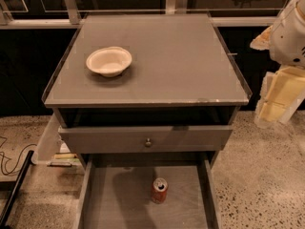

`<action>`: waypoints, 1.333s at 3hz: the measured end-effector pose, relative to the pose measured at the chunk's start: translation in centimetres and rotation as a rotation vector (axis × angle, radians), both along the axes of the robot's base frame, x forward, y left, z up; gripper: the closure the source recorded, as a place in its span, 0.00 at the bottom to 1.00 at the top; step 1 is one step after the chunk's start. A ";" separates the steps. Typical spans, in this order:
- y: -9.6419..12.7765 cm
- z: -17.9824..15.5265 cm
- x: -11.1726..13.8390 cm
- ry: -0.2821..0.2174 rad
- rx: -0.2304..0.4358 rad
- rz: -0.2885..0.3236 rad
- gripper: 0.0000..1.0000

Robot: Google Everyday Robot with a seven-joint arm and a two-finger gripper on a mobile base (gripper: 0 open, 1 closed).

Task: Pick coke can from middle drawer and place on counter

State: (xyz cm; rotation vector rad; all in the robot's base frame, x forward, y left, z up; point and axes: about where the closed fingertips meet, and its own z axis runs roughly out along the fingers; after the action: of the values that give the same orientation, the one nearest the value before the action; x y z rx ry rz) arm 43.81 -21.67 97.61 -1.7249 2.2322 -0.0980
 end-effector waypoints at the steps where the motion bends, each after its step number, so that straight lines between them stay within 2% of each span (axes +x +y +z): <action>1: 0.0 0.0 0.0 0.000 0.000 0.000 0.00; 2: -0.2 -0.5 0.0 0.006 0.006 0.005 0.00; 3: -0.1 -4.1 -0.8 0.053 0.070 0.031 0.00; 4: 0.0 -8.9 -2.0 0.083 0.186 0.053 0.00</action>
Offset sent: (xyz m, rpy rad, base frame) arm -0.0016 -0.0057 -0.0172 0.0153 0.0413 0.0128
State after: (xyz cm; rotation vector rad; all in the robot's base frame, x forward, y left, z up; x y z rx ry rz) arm 41.78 -21.68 88.70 -1.7143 2.1730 0.1902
